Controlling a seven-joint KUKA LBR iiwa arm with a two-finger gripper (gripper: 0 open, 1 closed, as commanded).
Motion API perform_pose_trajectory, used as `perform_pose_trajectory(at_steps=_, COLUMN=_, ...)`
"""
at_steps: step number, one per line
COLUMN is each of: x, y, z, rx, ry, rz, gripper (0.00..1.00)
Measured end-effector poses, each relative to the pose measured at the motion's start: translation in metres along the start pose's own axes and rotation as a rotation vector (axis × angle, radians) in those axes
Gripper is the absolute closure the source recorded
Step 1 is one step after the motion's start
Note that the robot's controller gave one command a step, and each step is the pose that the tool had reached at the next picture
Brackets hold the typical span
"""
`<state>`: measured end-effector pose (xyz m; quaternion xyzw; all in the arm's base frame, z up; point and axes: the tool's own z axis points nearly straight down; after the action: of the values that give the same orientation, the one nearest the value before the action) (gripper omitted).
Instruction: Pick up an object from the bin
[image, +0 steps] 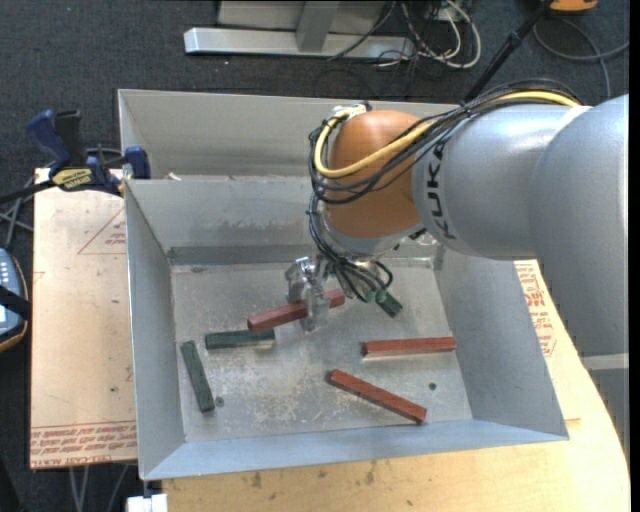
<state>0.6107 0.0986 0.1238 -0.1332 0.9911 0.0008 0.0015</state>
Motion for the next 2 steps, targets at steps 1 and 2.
perform_pose_trajectory(at_steps=1, x=-0.0219, y=-0.0099, z=-0.1081, rx=0.001, ry=-0.001, rz=0.014, gripper=1.0)
perform_pose_trajectory(at_steps=2, x=-0.0219, y=-0.0099, z=-0.1081, rx=0.001, ry=-0.001, rz=0.014, gripper=1.0)
